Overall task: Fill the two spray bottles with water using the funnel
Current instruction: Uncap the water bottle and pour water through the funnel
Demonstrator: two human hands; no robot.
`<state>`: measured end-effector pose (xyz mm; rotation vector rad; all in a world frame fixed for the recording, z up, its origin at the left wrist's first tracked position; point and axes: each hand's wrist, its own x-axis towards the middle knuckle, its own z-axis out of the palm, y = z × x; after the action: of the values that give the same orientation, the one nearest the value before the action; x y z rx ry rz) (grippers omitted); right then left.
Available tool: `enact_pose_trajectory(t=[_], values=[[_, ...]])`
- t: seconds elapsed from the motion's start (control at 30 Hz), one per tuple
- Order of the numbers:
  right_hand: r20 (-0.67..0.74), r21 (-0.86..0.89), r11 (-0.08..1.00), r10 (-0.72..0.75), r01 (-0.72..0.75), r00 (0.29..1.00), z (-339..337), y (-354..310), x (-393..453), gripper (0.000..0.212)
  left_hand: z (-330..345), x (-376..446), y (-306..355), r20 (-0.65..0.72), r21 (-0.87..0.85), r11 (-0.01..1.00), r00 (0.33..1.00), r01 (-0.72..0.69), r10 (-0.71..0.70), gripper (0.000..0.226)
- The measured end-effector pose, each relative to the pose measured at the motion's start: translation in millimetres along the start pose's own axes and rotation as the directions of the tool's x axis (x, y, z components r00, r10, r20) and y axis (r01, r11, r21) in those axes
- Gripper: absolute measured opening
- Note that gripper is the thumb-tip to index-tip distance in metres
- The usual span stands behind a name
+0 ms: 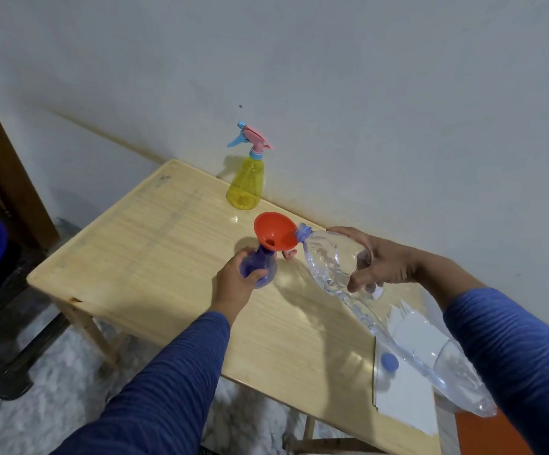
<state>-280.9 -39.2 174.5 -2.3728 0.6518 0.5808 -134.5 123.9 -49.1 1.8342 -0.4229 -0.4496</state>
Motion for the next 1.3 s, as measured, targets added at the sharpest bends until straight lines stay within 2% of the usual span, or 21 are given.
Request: enact_pose_trajectory(t=[0.4, 0.67, 0.8, 0.9, 1.0, 1.2, 1.3], values=[[0.021, -0.048, 0.999, -0.019, 0.02, 1.0, -2, -1, 4, 0.097, -1, -1, 0, 0.006, -0.006, 1.0, 1.0, -0.003, 0.003, 0.051], [0.012, -0.018, 1.0, -0.022, 0.022, 1.0, 3, 5, 5, 0.094, 0, -2, 1, 0.008, -0.021, 1.0, 1.0, 0.006, -0.006, 0.053], [-0.029, 0.037, 0.997, -0.07, 0.071, 0.997, 8, 7, 3, 0.092, 0, -2, 1, 0.002, -0.034, 0.999, 1.0, 0.013, -0.013, 0.05], [-0.096, 0.083, 0.988, -0.12, 0.128, 0.988, 11, 10, 4, 0.095, 0, -3, 2, 0.002, -0.052, 0.999, 1.0, 0.007, -0.007, 0.048], [-0.229, 0.129, 0.968, -0.18, 0.214, 0.957, 14, 11, 4, 0.098, -2, -4, 5, -0.001, -0.052, 0.999, 1.0, 0.006, -0.006, 0.049], [-0.511, 0.229, 0.921, -0.161, 0.314, 0.844, 19, 24, -2, 0.105, -3, -3, 5, 0.01, -0.022, 1.0, 1.0, 0.014, -0.014, 0.05], [-0.646, 0.243, 0.911, -0.104, 0.333, 0.756, 20, 32, -8, 0.106, -4, -2, 8, 0.012, 0.004, 1.0, 1.0, 0.002, -0.002, 0.047]])
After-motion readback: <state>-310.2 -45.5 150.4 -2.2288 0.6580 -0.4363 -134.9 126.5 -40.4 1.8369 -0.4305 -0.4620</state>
